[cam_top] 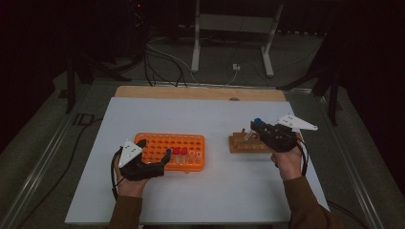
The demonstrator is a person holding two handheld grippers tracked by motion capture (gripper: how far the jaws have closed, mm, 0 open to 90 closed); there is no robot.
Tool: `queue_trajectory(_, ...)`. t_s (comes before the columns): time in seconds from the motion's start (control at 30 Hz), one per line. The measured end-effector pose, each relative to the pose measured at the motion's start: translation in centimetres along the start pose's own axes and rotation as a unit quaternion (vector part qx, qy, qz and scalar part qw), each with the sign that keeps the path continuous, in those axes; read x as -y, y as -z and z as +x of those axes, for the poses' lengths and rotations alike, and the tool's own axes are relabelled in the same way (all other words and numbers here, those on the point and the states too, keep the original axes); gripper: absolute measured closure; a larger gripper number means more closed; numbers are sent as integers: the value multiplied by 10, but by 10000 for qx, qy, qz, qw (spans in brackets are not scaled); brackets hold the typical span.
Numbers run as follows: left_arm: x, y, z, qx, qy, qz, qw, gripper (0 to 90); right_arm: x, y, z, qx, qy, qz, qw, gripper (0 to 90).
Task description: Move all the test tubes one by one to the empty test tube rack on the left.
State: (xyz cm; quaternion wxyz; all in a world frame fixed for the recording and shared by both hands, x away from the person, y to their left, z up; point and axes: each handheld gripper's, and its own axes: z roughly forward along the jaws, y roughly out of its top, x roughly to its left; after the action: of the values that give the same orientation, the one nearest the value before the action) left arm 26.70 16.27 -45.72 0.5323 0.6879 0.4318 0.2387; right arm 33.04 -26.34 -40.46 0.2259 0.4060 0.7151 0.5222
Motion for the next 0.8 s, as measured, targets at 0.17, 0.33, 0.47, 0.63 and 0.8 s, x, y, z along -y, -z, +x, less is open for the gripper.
queue_trajectory(0.17, -4, 1, -5, 22, -58, -41, 10000, 4, 5, 4, 5, -121, 24, 30, 9999, 770)
queue_trajectory(0.33, -8, 0, -12, 67, -108, -74, 9999, 4, 9, 6, 8, -231, 23, 101, 9997, 769)
queue_trajectory(0.47, -13, -3, -19, 83, -199, -60, 9998, 5, 9, 5, 11, -309, 51, 142, 9994, 769)
queue_trajectory(0.63, -20, -7, -32, 207, -365, -70, 9991, 9, 11, 4, 17, -449, 32, 209, 9988, 769)
queue_trajectory(0.8, -26, -17, -48, 463, -500, -57, 9977, 31, 13, 2, 24, -572, 88, 302, 9979, 769)
